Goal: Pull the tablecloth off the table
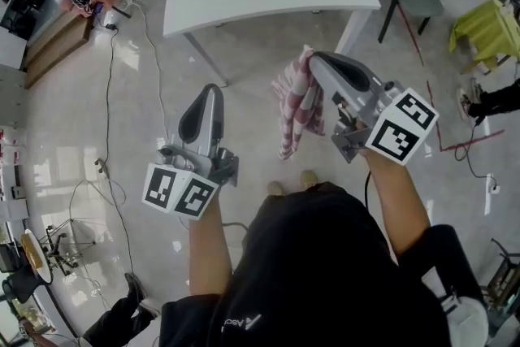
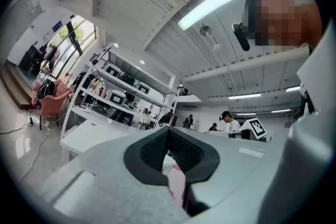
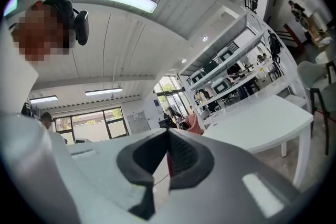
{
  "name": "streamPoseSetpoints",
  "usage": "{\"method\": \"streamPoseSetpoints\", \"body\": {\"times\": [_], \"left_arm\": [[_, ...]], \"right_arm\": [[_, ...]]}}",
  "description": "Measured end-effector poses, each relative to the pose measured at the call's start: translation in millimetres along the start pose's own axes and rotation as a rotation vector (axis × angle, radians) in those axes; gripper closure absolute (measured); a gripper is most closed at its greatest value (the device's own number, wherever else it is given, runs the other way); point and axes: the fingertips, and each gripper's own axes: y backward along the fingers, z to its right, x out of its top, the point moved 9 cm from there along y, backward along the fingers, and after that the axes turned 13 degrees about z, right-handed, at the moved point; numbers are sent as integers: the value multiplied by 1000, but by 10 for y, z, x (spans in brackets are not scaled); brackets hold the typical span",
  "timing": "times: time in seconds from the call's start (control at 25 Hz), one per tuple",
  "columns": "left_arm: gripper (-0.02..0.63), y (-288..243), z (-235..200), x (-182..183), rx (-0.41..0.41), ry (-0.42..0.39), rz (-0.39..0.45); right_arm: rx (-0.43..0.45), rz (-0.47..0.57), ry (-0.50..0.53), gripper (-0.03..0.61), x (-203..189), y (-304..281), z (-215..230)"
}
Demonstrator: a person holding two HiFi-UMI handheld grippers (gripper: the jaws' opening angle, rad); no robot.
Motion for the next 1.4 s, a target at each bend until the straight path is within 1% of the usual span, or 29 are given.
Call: {"method": "streamPoseSetpoints", "body": {"times": [0.28, 0.44, 0.84, 1.4], "left_arm": [[604, -53, 127, -97, -22, 3, 7], [604, -128, 148, -75, -29, 4, 9], [604, -130, 167, -92, -50, 10, -11], [604, -153, 182, -49, -69, 15, -2]], "right_arm": [[12, 26, 49, 574, 171, 87, 26], [16, 24, 57, 574, 249, 82, 34], [22, 7, 53, 574, 228, 104, -45], [21, 16, 69, 574, 235, 119, -92]]}}
